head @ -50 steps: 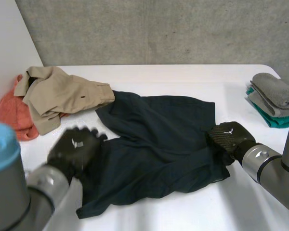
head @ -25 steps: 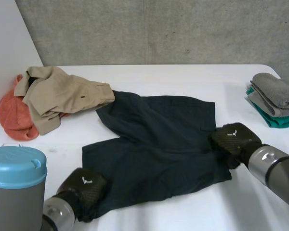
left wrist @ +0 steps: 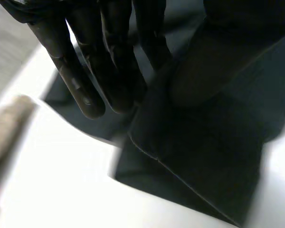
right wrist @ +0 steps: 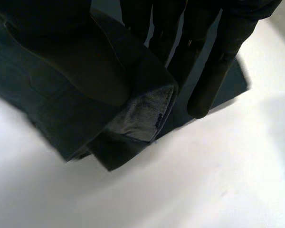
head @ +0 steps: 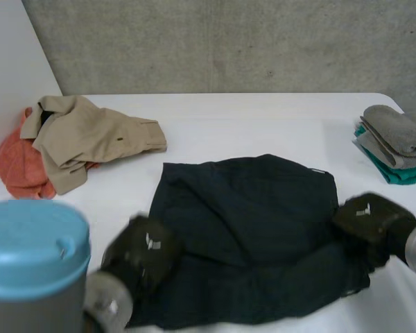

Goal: Fold the laundry.

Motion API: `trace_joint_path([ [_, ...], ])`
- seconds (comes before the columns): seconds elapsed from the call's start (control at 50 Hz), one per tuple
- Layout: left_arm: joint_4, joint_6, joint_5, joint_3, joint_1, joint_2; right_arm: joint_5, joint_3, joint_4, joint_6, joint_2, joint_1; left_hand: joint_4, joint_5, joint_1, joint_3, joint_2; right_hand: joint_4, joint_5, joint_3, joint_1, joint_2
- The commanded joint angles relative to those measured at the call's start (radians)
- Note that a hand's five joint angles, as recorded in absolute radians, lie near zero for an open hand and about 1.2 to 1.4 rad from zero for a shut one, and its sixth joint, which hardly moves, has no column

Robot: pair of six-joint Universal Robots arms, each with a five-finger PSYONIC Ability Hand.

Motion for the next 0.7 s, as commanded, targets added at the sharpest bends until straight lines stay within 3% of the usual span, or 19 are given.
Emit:
trace_joint_path([
  [0.02, 0.311, 0.202, -0.04, 0.233, 0.101, -0.211, 0.045, -0.091, -0.24, 0.155, 0.1, 0.022, 0.2, 0.223, 0.249, 0.209, 0.202, 0.198, 0.208, 0.206, 0.229, 0.216],
  [0.1, 0.421, 0.242, -0.026, 0.407, 0.142, -0.369, 0.12, -0.149, -0.337, 0.19, 0.181, 0.033, 0.2, 0.223, 0.249, 0.209, 0.202, 0.198, 0.208, 0.206, 0.229, 0.216],
  [0.26, 0.46, 0.253, 0.06, 0.776, 0.185, -0.695, 0.241, -0.316, -0.551, 0.209, 0.377, 0.097, 0.2, 0.223, 0.249, 0.209, 0.202, 0.198, 0.208, 0.206, 0.229, 0.216],
  [0.36, 0.507, 0.251, 0.071, 0.903, 0.231, -0.807, 0.254, -0.41, -0.665, 0.221, 0.503, 0.119, 0.2, 0.223, 0.249, 0.209, 0.202, 0.198, 0.208, 0.206, 0.229, 0.216],
  [0.46, 0.64, 0.253, 0.074, 0.955, 0.238, -0.878, 0.246, -0.518, -0.8, 0.238, 0.649, 0.15, 0.2, 0.223, 0.249, 0.209, 0.202, 0.198, 0.208, 0.206, 0.229, 0.216],
  [0.48, 0.659, 0.254, 0.072, 0.955, 0.238, -0.883, 0.248, -0.537, -0.811, 0.24, 0.672, 0.151, 0.2, 0.223, 0.249, 0.209, 0.202, 0.167, 0.177, 0.175, 0.198, 0.185],
  [0.52, 0.684, 0.254, 0.072, 0.954, 0.238, -0.887, 0.258, -0.568, -0.829, 0.237, 0.707, 0.154, 0.165, 0.189, 0.215, 0.174, 0.168, -0.309, -0.3, -0.301, -0.278, -0.291],
  [0.54, 0.7, 0.254, 0.069, 0.945, 0.236, -0.889, 0.267, -0.594, -0.829, 0.238, 0.732, 0.159, -0.51, -0.486, -0.46, -0.501, -0.507, -0.759, -0.75, -0.751, -0.728, -0.742],
  [0.56, 0.705, 0.256, 0.069, 0.94, 0.233, -0.887, 0.269, -0.6, -0.829, 0.24, 0.733, 0.162, -0.848, -0.824, -0.798, -0.839, -0.845, -0.915, -0.905, -0.907, -0.884, -0.897],
  [0.58, 0.708, 0.256, 0.068, 0.935, 0.228, -0.884, 0.274, -0.603, -0.829, 0.246, 0.732, 0.163, -1.022, -0.999, -0.972, -1.013, -1.02, -1.015, -1.006, -1.007, -0.984, -0.998],
  [0.7, 0.73, 0.254, 0.068, 0.84, 0.189, -0.799, 0.297, -0.563, -0.796, 0.335, 0.602, 0.153, -1.018, -0.995, -0.969, -1.009, -1.016, -1.024, -1.014, -1.016, -0.992, -1.006],
])
